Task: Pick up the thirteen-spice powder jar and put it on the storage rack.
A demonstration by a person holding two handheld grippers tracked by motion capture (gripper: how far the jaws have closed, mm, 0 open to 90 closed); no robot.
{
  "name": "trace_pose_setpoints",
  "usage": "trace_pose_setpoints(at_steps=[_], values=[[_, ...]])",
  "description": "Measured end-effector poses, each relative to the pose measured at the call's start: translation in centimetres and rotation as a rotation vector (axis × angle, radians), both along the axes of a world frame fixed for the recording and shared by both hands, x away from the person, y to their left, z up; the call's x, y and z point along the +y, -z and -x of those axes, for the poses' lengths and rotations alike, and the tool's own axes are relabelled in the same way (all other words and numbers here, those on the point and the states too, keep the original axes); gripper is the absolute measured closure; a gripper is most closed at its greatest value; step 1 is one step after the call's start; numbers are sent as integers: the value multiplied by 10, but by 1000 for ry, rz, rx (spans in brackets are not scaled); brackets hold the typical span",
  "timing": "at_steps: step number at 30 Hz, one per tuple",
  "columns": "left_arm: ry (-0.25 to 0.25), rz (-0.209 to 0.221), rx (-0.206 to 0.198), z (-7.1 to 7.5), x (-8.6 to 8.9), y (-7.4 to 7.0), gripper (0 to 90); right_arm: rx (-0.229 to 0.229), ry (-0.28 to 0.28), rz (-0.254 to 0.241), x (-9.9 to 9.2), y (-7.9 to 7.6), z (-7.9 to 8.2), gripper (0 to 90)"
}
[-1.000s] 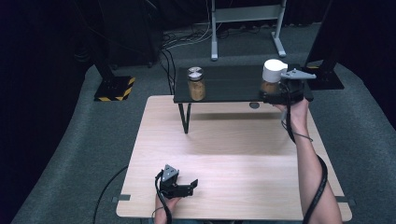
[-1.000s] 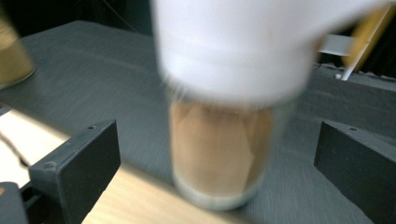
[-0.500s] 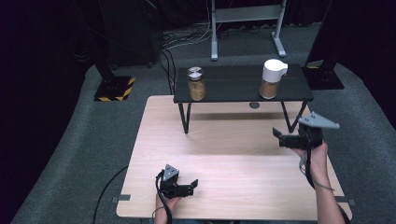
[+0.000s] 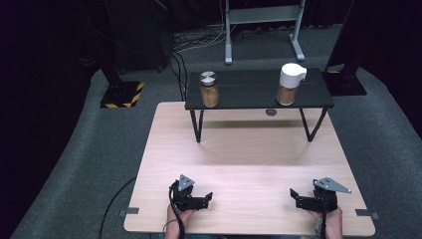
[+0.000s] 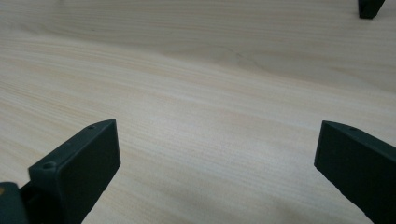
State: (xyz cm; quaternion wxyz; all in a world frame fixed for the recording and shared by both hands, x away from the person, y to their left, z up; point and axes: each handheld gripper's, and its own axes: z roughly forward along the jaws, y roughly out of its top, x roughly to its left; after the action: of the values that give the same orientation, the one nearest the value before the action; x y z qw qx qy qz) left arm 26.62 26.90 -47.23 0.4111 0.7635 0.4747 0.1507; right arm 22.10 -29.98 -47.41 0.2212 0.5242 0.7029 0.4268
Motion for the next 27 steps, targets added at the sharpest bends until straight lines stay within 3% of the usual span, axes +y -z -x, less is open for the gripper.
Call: trace_pose_setpoints(at_steps=[4, 7, 12, 15, 20, 27], values=[[7, -9, 7, -1, -3, -1, 22, 9, 6, 7, 0, 4, 5, 0], [24, -28, 14, -3, -6, -3, 17, -9, 22, -32, -5, 7, 10, 0], [16, -14, 1, 1, -4, -1, 19, -25, 46, -75, -9, 12, 17, 0], [15, -26, -5, 2, -6, -1, 19, -34, 58, -96, -11, 14, 19, 0], [13, -30, -3, 2, -8, -2, 18, -37, 59, -97, -11, 15, 20, 0], [17, -33, -4, 2, -8, -2, 19, -75, 115, -123, -9, 20, 29, 0]])
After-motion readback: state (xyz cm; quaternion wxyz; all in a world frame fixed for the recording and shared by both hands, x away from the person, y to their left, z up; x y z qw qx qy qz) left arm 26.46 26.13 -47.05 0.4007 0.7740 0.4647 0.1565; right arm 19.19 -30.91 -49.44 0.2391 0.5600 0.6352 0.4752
